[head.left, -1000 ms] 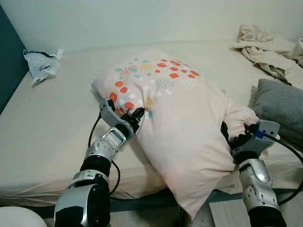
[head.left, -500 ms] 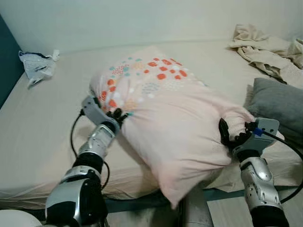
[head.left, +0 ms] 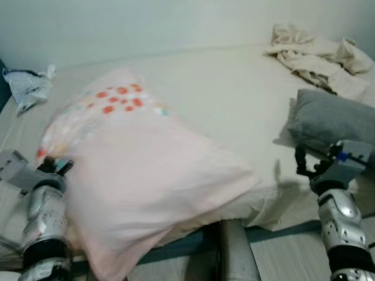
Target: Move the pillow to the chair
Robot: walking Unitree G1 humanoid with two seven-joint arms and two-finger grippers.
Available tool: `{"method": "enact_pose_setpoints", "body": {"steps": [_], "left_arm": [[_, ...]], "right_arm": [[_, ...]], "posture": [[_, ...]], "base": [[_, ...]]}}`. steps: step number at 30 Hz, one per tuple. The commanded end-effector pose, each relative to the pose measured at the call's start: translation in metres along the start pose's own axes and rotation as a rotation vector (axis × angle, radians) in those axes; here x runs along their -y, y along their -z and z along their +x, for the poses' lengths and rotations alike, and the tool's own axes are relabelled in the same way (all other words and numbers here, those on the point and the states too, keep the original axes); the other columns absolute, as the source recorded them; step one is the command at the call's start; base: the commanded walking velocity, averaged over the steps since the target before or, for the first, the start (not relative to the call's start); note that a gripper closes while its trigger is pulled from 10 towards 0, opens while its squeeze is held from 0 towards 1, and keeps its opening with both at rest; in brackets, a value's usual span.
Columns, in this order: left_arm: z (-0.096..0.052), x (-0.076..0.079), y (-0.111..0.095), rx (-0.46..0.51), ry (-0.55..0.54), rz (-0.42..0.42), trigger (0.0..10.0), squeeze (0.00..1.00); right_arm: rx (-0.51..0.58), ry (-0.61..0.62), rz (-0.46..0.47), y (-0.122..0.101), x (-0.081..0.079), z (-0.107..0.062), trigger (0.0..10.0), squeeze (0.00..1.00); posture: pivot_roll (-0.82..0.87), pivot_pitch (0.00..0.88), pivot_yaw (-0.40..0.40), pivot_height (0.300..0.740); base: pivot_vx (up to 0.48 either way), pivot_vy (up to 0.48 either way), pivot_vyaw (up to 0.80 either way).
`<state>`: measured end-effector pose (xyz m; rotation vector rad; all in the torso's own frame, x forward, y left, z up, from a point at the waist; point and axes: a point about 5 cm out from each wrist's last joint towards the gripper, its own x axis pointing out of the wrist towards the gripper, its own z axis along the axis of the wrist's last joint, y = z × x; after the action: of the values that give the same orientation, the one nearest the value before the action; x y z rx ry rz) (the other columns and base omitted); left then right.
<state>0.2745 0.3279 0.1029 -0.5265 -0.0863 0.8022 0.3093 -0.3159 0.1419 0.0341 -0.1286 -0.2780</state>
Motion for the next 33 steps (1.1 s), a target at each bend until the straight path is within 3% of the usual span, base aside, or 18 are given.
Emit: {"method": "enact_pose_setpoints", "body": {"steps": [1, 4, 8, 9, 10, 11, 12, 13, 15, 18, 19, 20, 21, 22, 26, 31, 32, 33], "left_arm": [[-0.001, -0.017, -0.02, 0.105, -0.109, 0.012, 0.0, 0.0], [-0.015, -0.027, -0.007, 0.052, -0.203, 0.072, 0.0, 0.0], [-0.03, -0.013, 0.019, -0.087, -0.172, 0.081, 0.0, 0.0], [-0.04, 0.006, 0.037, -0.204, -0.103, 0.06, 0.0, 0.0], [-0.04, 0.006, 0.037, -0.204, -0.103, 0.06, 0.0, 0.0], [-0.052, 0.028, 0.052, -0.294, -0.042, 0.039, 0.0, 0.0], [-0.072, 0.067, 0.072, -0.425, 0.014, -0.03, 0.0, 0.0], [-0.072, 0.067, 0.072, -0.425, 0.014, -0.03, 0.0, 0.0], [-0.081, 0.092, 0.08, -0.475, 0.041, -0.072, 0.0, 0.0], [-0.084, 0.098, 0.081, -0.482, 0.047, -0.078, 0.0, 0.0], [-0.088, 0.121, 0.081, -0.499, 0.075, -0.138, 0.0, 0.0], [-0.088, 0.121, 0.081, -0.499, 0.075, -0.138, 0.0, 0.0], [-0.095, 0.156, 0.078, -0.522, 0.139, -0.214, 0.0, 0.0], [-0.097, 0.172, 0.075, -0.532, 0.171, -0.248, 0.0, 0.0], [-0.096, 0.189, 0.068, -0.533, 0.215, -0.262, 0.0, 0.0], [-0.086, 0.191, 0.062, -0.477, 0.288, -0.135, 0.2, 0.0], [-0.083, 0.189, 0.061, -0.462, 0.303, -0.109, 10.0, 0.88], [-0.083, 0.189, 0.061, -0.462, 0.303, -0.109, 10.0, 0.88]], "right_arm": [[-0.011, 0.006, 0.004, 0.004, 0.0, -0.001, 10.0, 0.0], [-0.019, -0.008, 0.007, 0.006, -0.005, 0.001, 10.0, 0.0], [-0.026, -0.027, 0.011, 0.008, -0.011, 0.004, 10.0, 0.0], [-0.027, -0.039, 0.013, 0.008, -0.014, 0.005, 10.0, 0.0], [-0.027, -0.039, 0.013, 0.008, -0.014, 0.005, 10.0, 0.0], [-0.028, -0.05, 0.015, 0.008, -0.017, 0.007, 10.0, 0.0], [-0.027, -0.066, 0.021, 0.007, -0.021, 0.01, 10.0, 0.0], [-0.027, -0.066, 0.021, 0.007, -0.021, 0.01, 10.0, 0.0], [-0.028, -0.082, 0.03, 0.006, -0.025, 0.012, 10.0, 0.0], [-0.028, -0.088, 0.033, 0.006, -0.026, 0.013, 10.0, 0.0], [-0.032, -0.123, 0.048, 0.007, -0.034, 0.013, 10.0, 0.0], [-0.032, -0.123, 0.048, 0.007, -0.034, 0.013, 10.0, 0.0], [-0.042, -0.179, 0.071, 0.009, -0.046, 0.013, 10.0, 0.0], [-0.047, -0.213, 0.079, 0.01, -0.053, 0.012, 10.0, 0.0], [-0.054, -0.269, 0.083, 0.014, -0.064, 0.01, 10.0, 0.0], [-0.061, -0.313, 0.083, 0.018, -0.075, 0.006, 10.0, 0.0], [-0.062, -0.316, 0.083, 0.019, -0.076, 0.005, 10.0, 0.0], [-0.062, -0.316, 0.083, 0.019, -0.076, 0.005, 10.0, 0.0]], "posture": [[0.01, 0.161, 0.013, 0.513], [0.02, 0.165, 0.002, 0.513], [0.02, 0.169, -0.005, 0.513], [0.02, 0.17, -0.009, 0.513], [0.02, 0.17, -0.009, 0.513], [0.02, 0.172, -0.009, 0.513], [0.02, 0.171, -0.009, 0.513], [0.02, 0.171, -0.009, 0.513], [0.01, 0.169, -0.006, 0.513], [0.01, 0.169, -0.006, 0.513], [0.01, 0.168, -0.004, 0.513], [0.01, 0.168, -0.004, 0.513], [0.01, 0.167, -0.001, 0.513], [0.01, 0.167, 0.0, 0.513], [0.01, 0.167, 0.0, 0.513], [0.01, 0.163, 0.009, 0.513], [0.01, 0.163, 0.009, 0.513], [0.01, 0.163, 0.009, 0.513]], "base": [[0.0, 0.0, 0.0], [0.0, 0.0, 0.0], [0.0, 0.0, 0.0], [0.0, 0.0, 0.0], [0.0, 0.0, 0.0], [0.0, 0.0, 0.0], [0.0, 0.0, 0.0], [0.0, 0.0, 0.0], [0.0, 0.0, 0.0], [0.0, 0.0, 0.0], [0.0, 0.0, 0.0], [0.0, 0.0, 0.0], [0.0, 0.0, 0.0], [0.0, 0.0, 0.0], [0.0, 0.0, 0.0], [0.0, 0.0, 0.0], [0.0, 0.0, 0.0], [0.0, 0.0, 0.0]]}}
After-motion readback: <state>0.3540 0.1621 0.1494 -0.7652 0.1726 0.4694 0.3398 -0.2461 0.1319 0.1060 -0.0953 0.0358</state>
